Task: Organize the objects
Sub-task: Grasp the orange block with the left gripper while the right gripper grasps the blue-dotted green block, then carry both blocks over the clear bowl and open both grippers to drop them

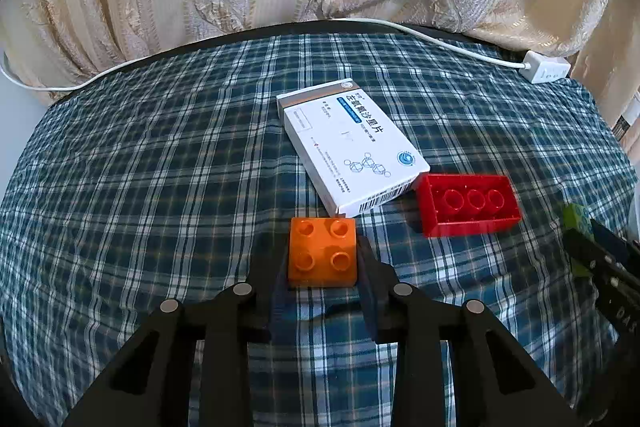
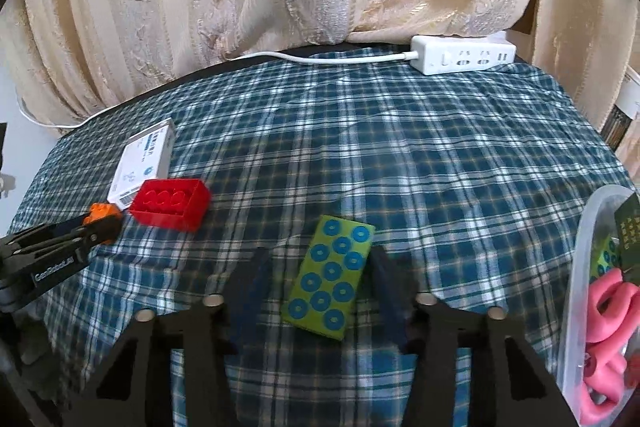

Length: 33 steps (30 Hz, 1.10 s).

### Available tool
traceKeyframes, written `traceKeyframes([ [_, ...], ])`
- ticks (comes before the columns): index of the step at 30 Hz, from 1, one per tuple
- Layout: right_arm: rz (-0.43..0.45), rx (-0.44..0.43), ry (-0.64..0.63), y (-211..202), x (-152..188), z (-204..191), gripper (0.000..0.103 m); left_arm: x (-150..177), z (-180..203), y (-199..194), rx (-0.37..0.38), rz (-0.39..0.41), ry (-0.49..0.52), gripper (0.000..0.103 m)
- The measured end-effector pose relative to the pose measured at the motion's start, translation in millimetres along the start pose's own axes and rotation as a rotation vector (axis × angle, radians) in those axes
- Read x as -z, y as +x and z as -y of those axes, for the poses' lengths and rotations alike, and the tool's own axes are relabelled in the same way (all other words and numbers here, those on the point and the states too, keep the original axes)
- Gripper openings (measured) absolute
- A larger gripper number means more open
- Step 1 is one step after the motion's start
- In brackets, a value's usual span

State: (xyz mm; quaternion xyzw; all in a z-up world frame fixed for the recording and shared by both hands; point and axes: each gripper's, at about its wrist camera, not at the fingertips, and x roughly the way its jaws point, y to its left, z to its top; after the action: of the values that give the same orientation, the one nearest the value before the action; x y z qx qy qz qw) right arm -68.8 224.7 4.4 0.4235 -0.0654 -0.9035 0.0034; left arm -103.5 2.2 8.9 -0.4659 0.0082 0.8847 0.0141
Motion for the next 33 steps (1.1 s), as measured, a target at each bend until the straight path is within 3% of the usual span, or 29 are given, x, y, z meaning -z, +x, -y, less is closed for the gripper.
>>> traceKeyframes([
  [3,0.004,-0.007,0.025,-1,0,6,0.034,1,0,-4,-0.002,0.003,-0.003,0.032],
  [8,0.008,-0.017,0.040,-3,2,9,0.032,2,1,-17,0.000,0.027,-0.003,0.032],
  [33,0.144,-0.025,0.051,-35,2,10,0.032,6,28,-59,0.099,0.110,0.046,0.032],
])
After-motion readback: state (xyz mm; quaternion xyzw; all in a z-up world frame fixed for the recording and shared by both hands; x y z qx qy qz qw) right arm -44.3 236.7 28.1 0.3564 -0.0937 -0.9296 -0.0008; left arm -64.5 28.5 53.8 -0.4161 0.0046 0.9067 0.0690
